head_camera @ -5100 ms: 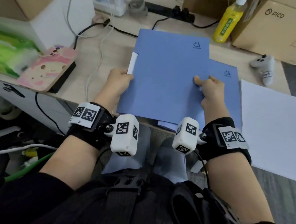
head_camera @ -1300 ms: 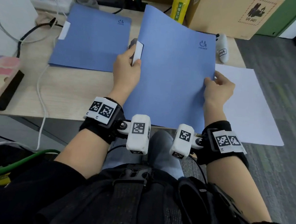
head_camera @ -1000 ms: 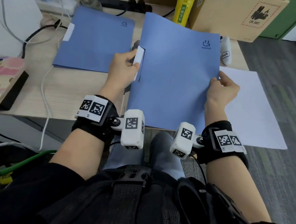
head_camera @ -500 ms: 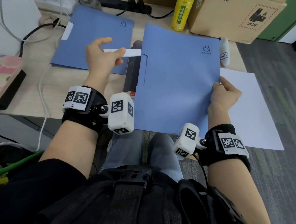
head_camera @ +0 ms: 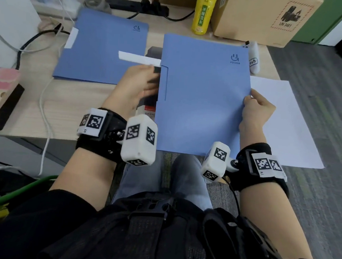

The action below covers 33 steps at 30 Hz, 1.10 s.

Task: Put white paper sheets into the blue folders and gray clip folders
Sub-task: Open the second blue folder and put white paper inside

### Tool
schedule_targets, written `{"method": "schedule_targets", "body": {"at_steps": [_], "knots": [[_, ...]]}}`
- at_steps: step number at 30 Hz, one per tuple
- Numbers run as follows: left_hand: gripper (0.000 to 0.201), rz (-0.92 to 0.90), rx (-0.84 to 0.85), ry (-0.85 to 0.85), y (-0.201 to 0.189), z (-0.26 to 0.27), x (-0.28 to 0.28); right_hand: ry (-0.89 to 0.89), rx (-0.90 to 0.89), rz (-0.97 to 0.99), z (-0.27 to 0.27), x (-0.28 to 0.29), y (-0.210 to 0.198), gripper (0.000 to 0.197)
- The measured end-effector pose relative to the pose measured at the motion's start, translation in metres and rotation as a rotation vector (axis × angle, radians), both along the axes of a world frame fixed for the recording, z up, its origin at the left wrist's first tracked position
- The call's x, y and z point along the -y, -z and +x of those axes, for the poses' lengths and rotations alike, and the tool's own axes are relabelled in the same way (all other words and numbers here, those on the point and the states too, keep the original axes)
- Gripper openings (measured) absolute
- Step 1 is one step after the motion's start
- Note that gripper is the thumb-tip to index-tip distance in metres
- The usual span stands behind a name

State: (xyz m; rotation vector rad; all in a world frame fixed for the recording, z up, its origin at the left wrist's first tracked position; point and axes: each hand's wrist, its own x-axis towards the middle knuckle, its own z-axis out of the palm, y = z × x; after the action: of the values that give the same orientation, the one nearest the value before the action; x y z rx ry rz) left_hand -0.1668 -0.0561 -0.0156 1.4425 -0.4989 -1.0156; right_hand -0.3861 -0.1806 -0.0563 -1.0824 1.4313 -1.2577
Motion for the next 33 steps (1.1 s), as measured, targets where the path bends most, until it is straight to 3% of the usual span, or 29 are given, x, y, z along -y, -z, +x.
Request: {"method": "schedule_targets", "body": {"at_steps": [3,8,12,15,18,25,28,31,33], "knots": [[0.021,0.096,0.130,0.138,0.008,-0.016,0.007,-0.057,-0.058,-0.008,-0.003,0.000,-0.001,0.035],[0.033,0.098,0.194,-0.038,0.024,-0.035,0.018,-0.179,-0.229,-0.035,-0.012,0.000,-0.006,0.010],[0.036,0.089,0.197,-0.112,0.029,-0.045,0.021,-0.245,-0.365,-0.024,-0.019,-0.003,-0.011,0.025],[0.036,0.101,0.244,-0.161,0.029,-0.046,0.023,-0.277,-0.367,-0.015,-0.027,-0.006,-0.015,0.027],[0.035,0.106,0.263,-0.184,0.032,-0.047,0.027,-0.280,-0.278,-0.009,-0.039,-0.011,-0.022,0.023],[0.032,0.086,0.299,-0.246,0.034,-0.050,0.031,-0.389,0.141,0.079,-0.063,-0.024,-0.045,0.019],[0.030,0.085,0.353,-0.184,0.032,-0.054,0.033,-0.432,0.217,0.071,-0.060,-0.028,-0.048,0.015],[0.022,0.133,0.447,-0.069,0.032,-0.054,0.033,-0.455,0.321,0.105,-0.053,-0.030,-0.052,0.036],[0.013,0.153,0.497,-0.001,0.029,-0.054,0.031,-0.454,0.397,0.092,-0.047,-0.031,-0.058,0.031]]}}
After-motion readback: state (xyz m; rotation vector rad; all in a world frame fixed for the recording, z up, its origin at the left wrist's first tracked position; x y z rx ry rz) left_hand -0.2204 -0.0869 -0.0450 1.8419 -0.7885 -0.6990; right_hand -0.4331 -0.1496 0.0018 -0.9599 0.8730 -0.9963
